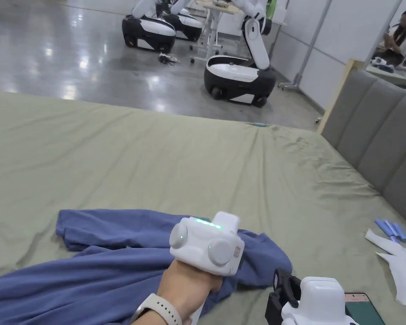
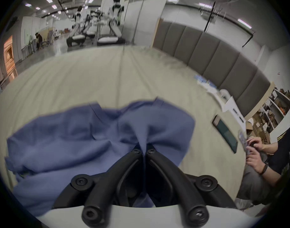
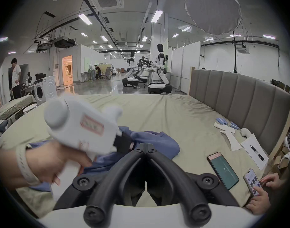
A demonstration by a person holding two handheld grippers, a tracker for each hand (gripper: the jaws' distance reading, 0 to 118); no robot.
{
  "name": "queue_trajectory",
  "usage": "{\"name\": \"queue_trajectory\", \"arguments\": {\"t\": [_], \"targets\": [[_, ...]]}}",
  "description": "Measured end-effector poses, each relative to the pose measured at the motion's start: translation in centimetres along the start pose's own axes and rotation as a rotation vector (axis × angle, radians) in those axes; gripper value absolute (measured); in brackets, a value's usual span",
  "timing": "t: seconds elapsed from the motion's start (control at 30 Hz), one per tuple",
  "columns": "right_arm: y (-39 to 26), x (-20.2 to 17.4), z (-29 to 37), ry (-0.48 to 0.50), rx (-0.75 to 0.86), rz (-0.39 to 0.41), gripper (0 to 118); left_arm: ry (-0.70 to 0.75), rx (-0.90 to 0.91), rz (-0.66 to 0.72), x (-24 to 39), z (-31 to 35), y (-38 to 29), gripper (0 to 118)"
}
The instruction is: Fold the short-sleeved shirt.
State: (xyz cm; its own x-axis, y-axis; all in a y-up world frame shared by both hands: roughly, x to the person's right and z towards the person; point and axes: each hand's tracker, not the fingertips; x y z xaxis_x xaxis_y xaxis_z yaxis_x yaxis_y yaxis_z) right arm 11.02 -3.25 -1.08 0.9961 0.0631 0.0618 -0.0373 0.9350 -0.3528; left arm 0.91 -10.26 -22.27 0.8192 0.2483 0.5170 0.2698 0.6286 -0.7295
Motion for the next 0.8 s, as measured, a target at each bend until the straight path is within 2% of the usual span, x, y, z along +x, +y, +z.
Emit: {"name": "queue_trajectory", "arguments": {"t": [0.13,0.17,0.2,0.23,0.27,0.3,0.33,0.43,0.5,0.53,0.57,0.63,0.67,0.77,0.8], "targets": [[-0.1,0.6,0.1,-0.008,0.002,0.002,1,0.011,0.028,0.024,0.0,-0.5,-1.3,0],[-0.1,0.5,0.1,-0.010,0.001,0.004,1,0.022,0.048,0.022,-0.1,0.2,-1.2,4],[-0.1,0.5,0.1,-0.010,0.000,0.006,1,0.027,0.075,0.018,-0.1,1.3,-1.2,16],[-0.1,0.3,0.1,-0.005,0.002,0.005,1,0.063,0.108,0.002,-0.1,2.8,-1.3,56],[0.0,0.0,0.3,0.002,0.009,0.003,1,0.074,0.158,-0.004,-0.2,4.8,-1.9,85],[0.2,-0.3,0.5,0.010,0.015,0.001,1,0.059,0.216,-0.006,-0.3,6.9,-2.5,100],[0.3,-0.7,0.7,0.020,0.020,0.004,1,0.048,0.283,-0.015,-0.5,9.6,-3.3,100],[0.1,-2.2,1.7,0.061,0.054,0.019,1,0.084,0.384,0.028,-1.9,17.5,-8.4,100],[-0.4,-3.4,2.0,0.074,0.048,0.026,1,0.107,0.372,0.050,-3.2,21.8,-12.7,99],[-0.6,-4.0,2.2,0.085,0.041,0.022,1,0.142,0.352,0.052,-4.0,23.6,-14.8,91],[-0.8,-4.6,2.4,0.108,0.037,0.011,1,0.196,0.333,0.042,-4.8,25.1,-16.7,71],[-0.9,-6.3,2.8,0.123,0.032,0.016,1,0.286,0.311,0.031,-6.3,27.5,-19.9,1],[-1.1,-7.0,3.1,0.139,0.028,0.026,1,0.351,0.278,0.026,-7.2,28.3,-21.2,0],[-1.4,-9.3,4.0,0.181,0.011,0.057,1,0.328,0.250,0.125,-10.3,30.8,-23.9,0],[-1.4,-9.8,4.3,0.187,0.008,0.071,1,0.359,0.253,0.151,-11.2,31.5,-24.4,0]]}}
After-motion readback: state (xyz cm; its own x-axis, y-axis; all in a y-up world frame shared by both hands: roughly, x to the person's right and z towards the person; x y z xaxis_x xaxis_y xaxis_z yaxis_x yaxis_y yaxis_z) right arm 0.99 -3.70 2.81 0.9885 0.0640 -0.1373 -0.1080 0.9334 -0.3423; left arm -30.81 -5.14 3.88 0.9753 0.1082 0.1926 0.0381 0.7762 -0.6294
